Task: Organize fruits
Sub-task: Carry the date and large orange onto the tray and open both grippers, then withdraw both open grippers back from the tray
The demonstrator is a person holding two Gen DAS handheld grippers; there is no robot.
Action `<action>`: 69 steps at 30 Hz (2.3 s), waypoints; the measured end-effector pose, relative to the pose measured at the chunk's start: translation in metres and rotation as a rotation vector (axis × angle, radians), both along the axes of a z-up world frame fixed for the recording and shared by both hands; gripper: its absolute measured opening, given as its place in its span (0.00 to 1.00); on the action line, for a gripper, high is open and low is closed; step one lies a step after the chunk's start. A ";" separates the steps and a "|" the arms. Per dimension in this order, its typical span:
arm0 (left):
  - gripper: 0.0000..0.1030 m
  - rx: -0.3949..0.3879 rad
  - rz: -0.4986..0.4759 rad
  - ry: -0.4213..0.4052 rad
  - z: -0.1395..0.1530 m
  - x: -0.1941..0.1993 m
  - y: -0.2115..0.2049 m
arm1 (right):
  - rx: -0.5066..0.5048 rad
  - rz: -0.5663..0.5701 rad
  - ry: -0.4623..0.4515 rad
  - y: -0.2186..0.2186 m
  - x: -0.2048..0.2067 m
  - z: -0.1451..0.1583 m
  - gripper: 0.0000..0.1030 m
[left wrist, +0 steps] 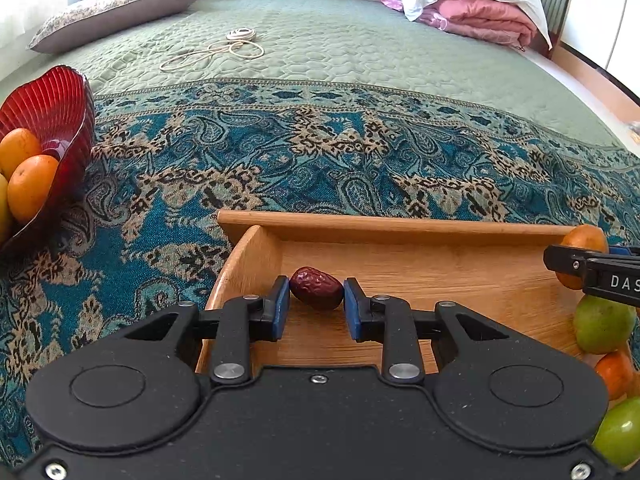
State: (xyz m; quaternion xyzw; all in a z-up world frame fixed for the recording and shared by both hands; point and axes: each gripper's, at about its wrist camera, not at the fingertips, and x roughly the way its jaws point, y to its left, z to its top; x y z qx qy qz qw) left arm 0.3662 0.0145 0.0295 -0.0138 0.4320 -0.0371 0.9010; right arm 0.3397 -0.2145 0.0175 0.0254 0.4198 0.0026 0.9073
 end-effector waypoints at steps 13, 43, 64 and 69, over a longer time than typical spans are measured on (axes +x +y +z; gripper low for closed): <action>0.27 0.013 -0.007 -0.010 0.001 -0.004 -0.002 | 0.014 -0.022 0.002 -0.003 -0.002 -0.004 0.61; 0.85 -0.007 -0.035 -0.245 0.054 -0.129 -0.001 | 0.064 0.003 -0.315 -0.009 -0.122 0.047 0.97; 0.91 0.021 -0.032 -0.312 0.053 -0.211 -0.003 | -0.054 0.078 -0.469 0.017 -0.205 0.051 1.00; 0.92 0.020 -0.022 -0.318 0.047 -0.223 -0.003 | -0.044 0.074 -0.478 0.020 -0.218 0.045 1.00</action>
